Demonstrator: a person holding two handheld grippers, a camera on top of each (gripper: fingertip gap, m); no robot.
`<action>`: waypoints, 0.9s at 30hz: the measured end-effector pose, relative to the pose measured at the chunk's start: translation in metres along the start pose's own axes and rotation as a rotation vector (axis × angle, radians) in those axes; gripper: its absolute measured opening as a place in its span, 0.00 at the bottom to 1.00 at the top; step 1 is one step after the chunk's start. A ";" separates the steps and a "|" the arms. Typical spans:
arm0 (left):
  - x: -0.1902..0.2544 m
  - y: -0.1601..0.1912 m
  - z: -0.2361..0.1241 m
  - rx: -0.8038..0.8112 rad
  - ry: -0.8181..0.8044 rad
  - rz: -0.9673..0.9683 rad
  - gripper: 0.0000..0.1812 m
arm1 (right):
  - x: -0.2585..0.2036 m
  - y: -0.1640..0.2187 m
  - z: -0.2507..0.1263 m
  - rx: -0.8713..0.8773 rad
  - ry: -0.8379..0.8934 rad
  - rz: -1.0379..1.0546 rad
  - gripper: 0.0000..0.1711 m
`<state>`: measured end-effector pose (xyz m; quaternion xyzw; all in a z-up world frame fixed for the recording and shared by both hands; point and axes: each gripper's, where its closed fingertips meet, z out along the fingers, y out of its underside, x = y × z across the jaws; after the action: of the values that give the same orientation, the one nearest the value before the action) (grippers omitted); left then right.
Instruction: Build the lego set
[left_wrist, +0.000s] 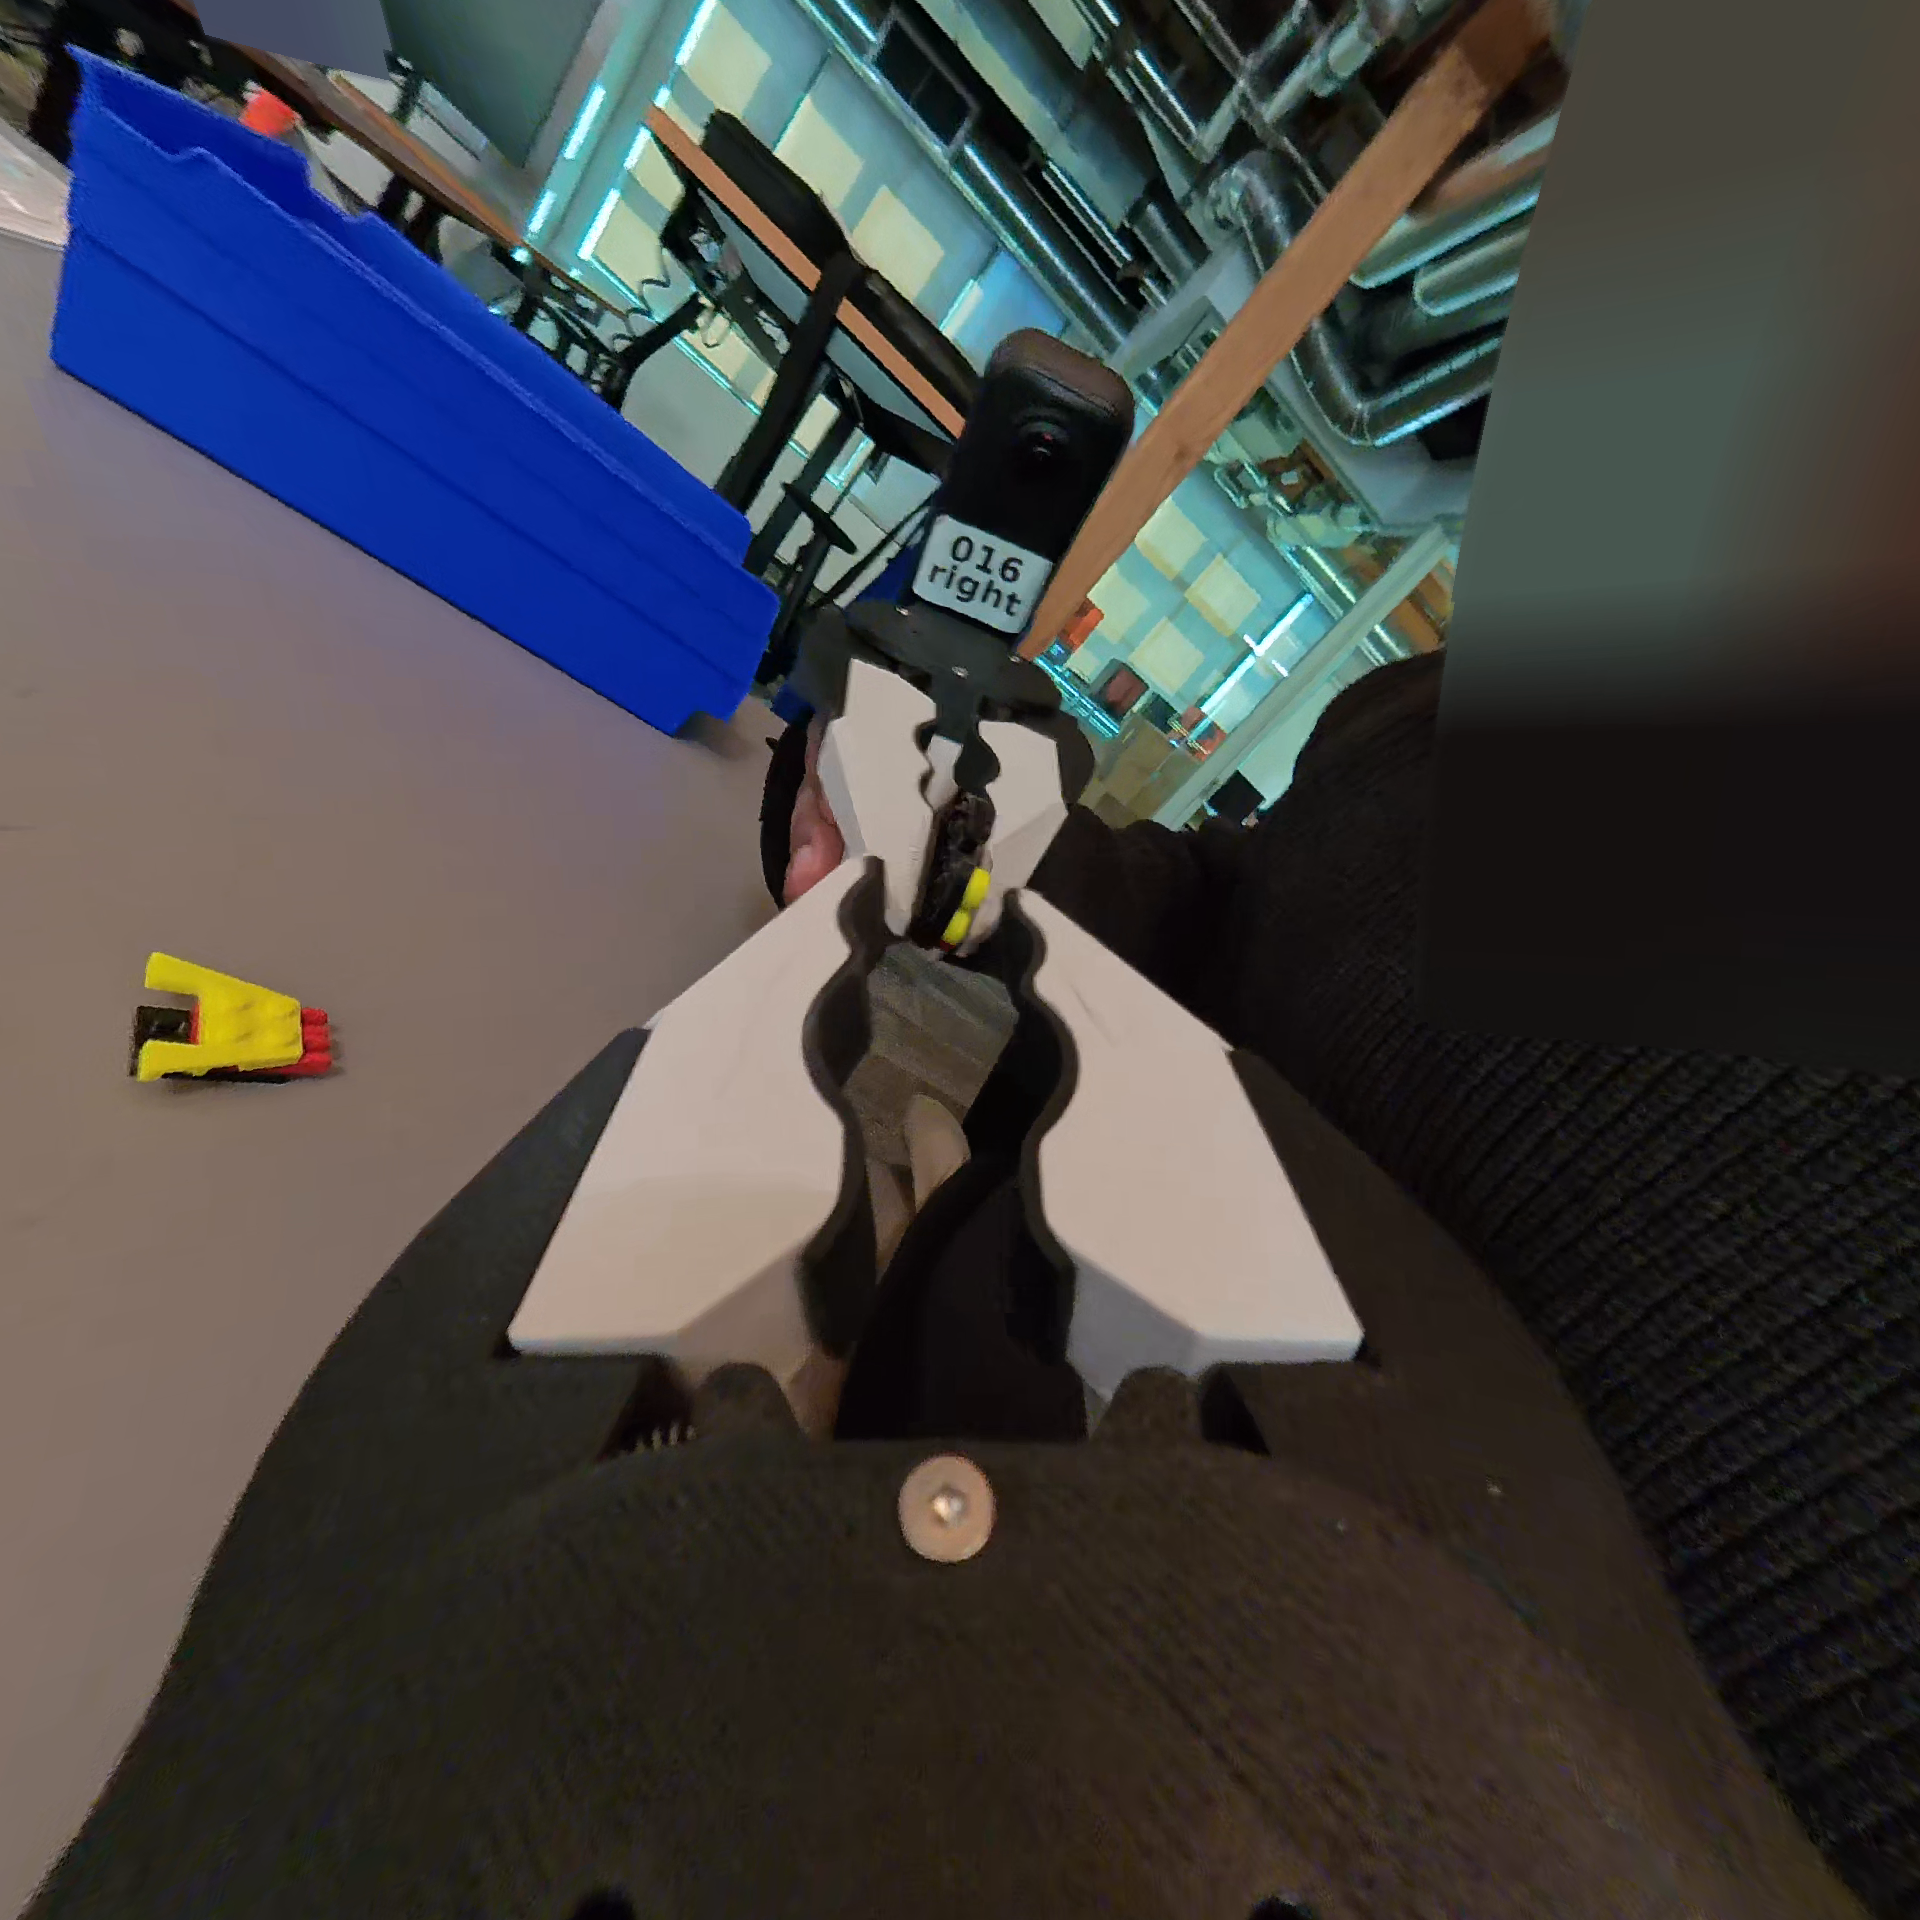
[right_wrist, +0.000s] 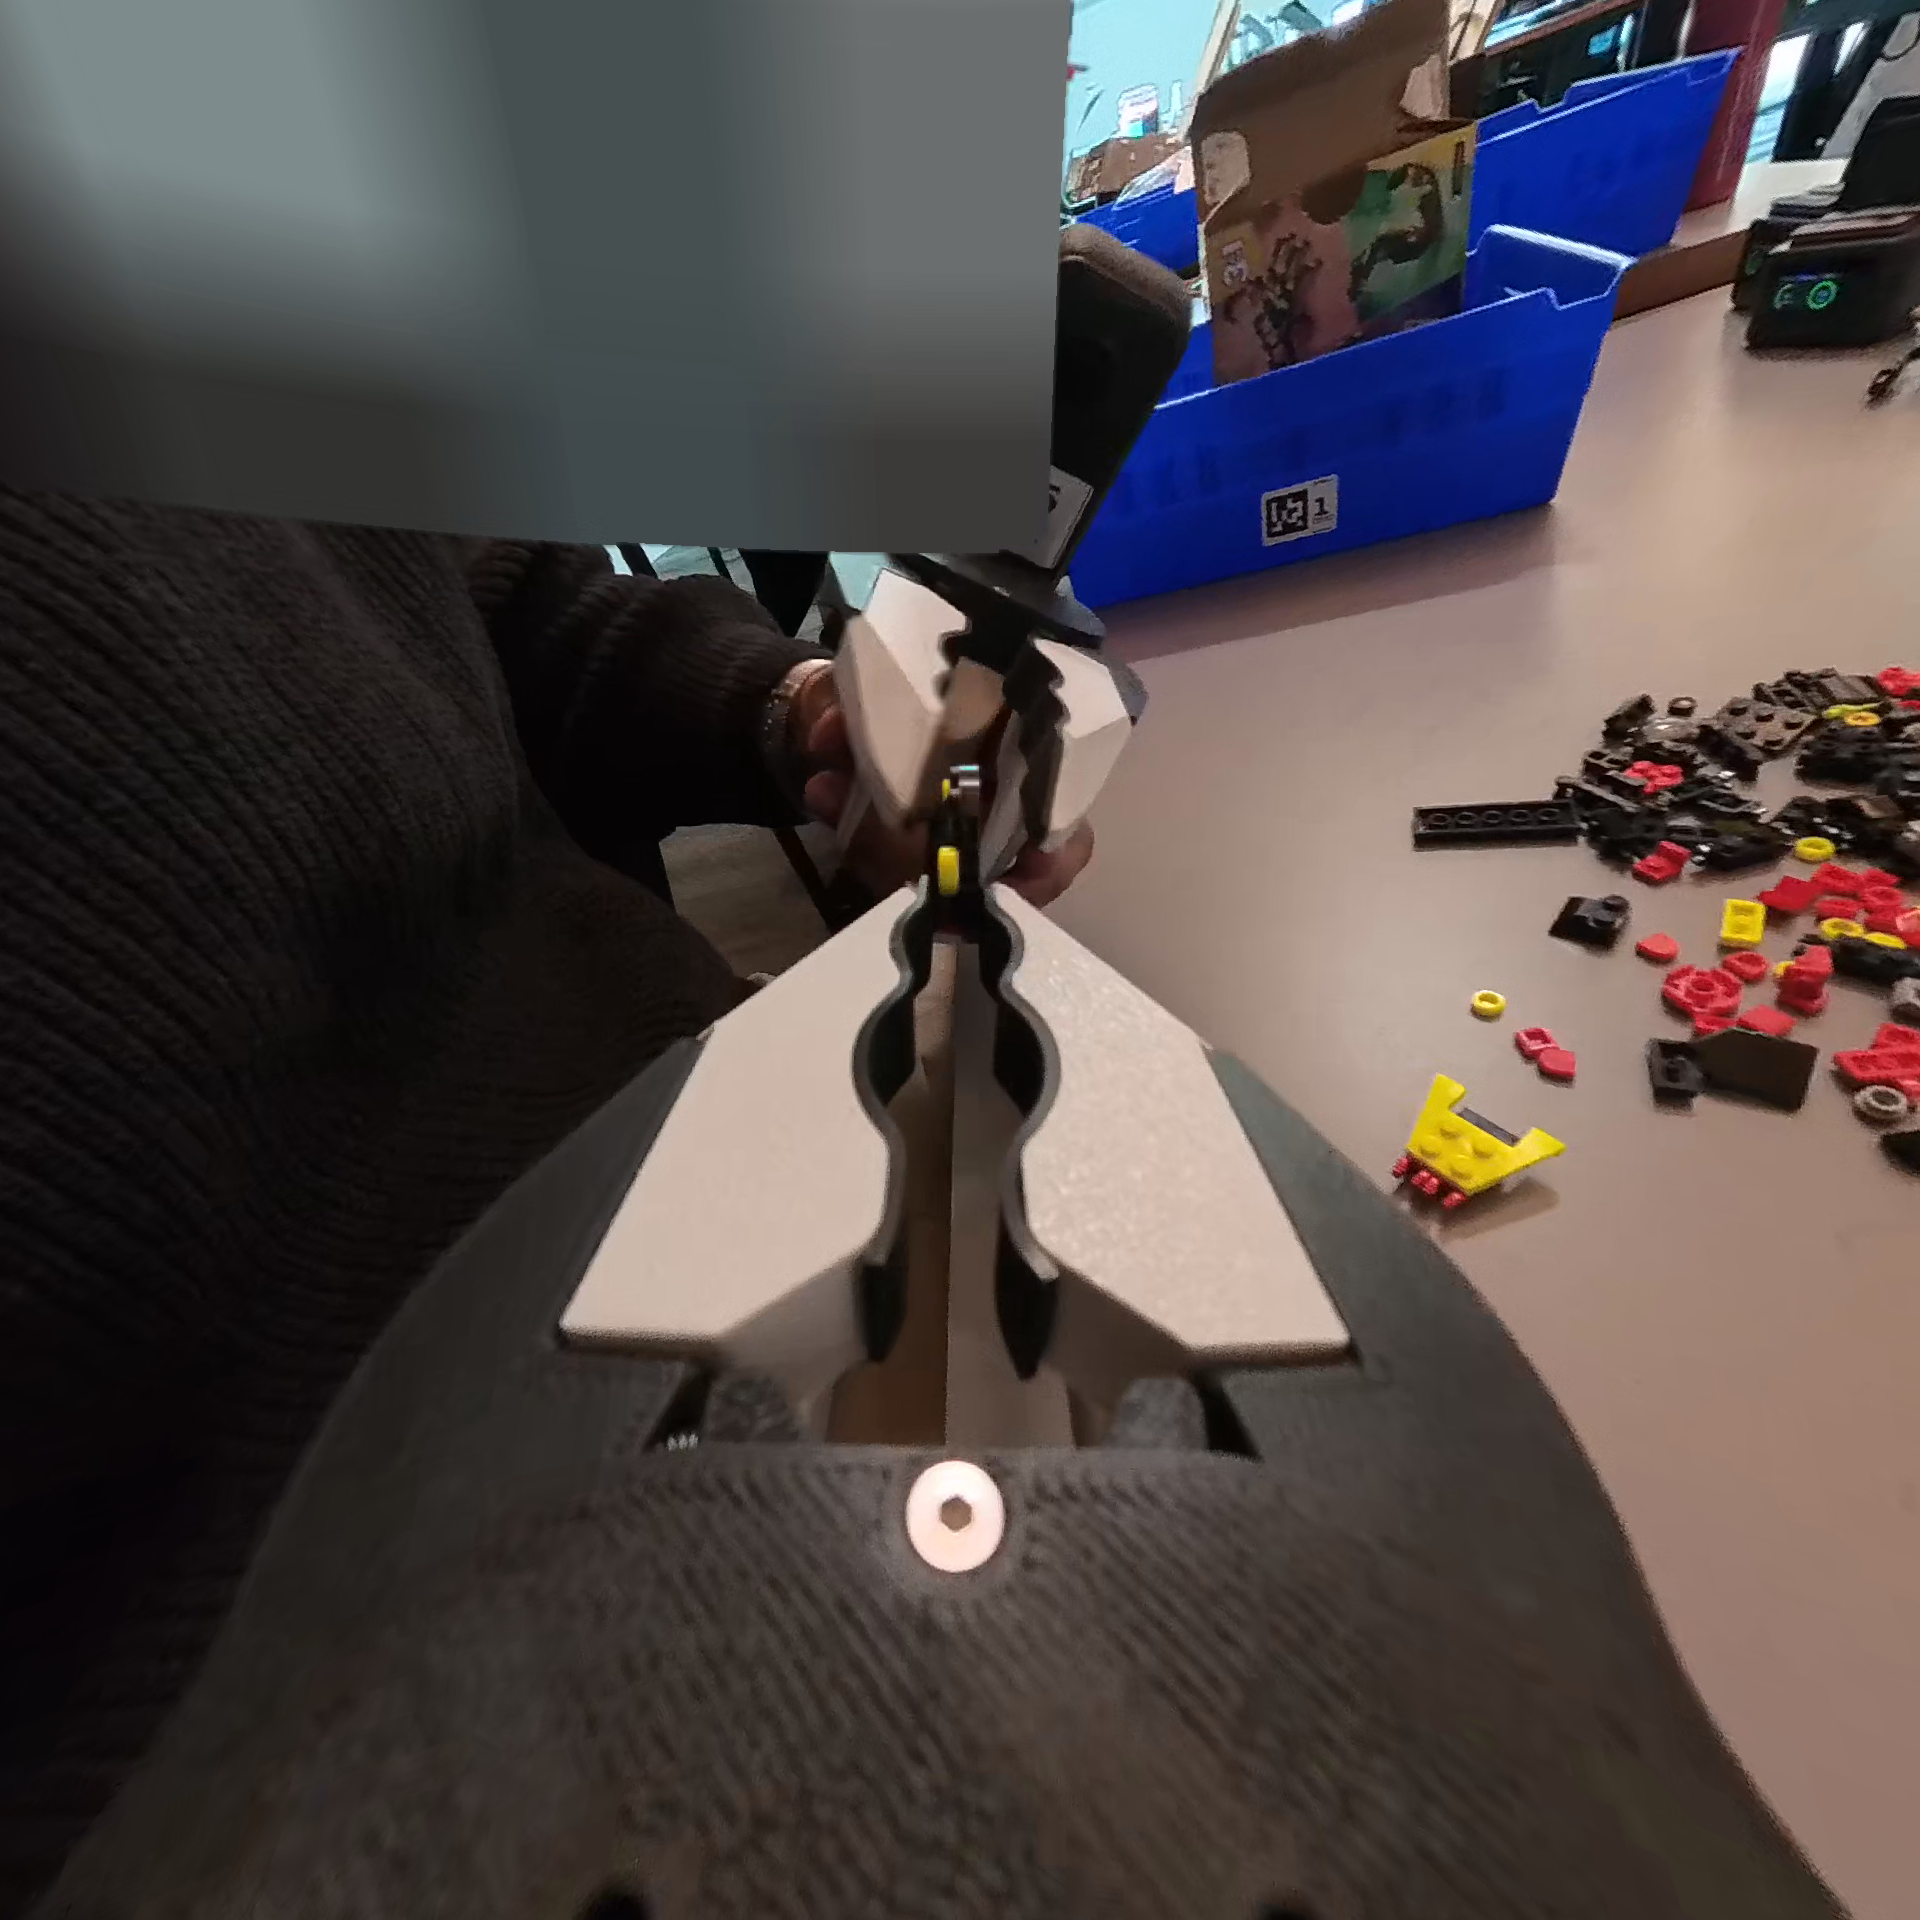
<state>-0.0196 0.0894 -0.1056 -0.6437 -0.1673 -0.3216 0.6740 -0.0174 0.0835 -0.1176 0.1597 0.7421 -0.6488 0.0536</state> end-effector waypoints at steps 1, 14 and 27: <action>0.003 0.001 0.001 -0.011 0.016 0.006 0.12 | 0.000 0.000 0.000 -0.003 0.005 -0.011 0.03; 0.000 0.008 0.004 -0.055 -0.066 0.155 0.02 | 0.003 0.006 0.005 -0.050 0.068 -0.099 0.05; -0.020 -0.009 -0.004 0.033 -0.216 0.195 0.02 | 0.024 -0.017 -0.006 0.002 0.366 -0.330 0.08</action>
<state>-0.0409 0.0899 -0.1122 -0.6768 -0.1810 -0.1807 0.6904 -0.0447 0.0914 -0.1074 0.1515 0.7549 -0.6096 -0.1886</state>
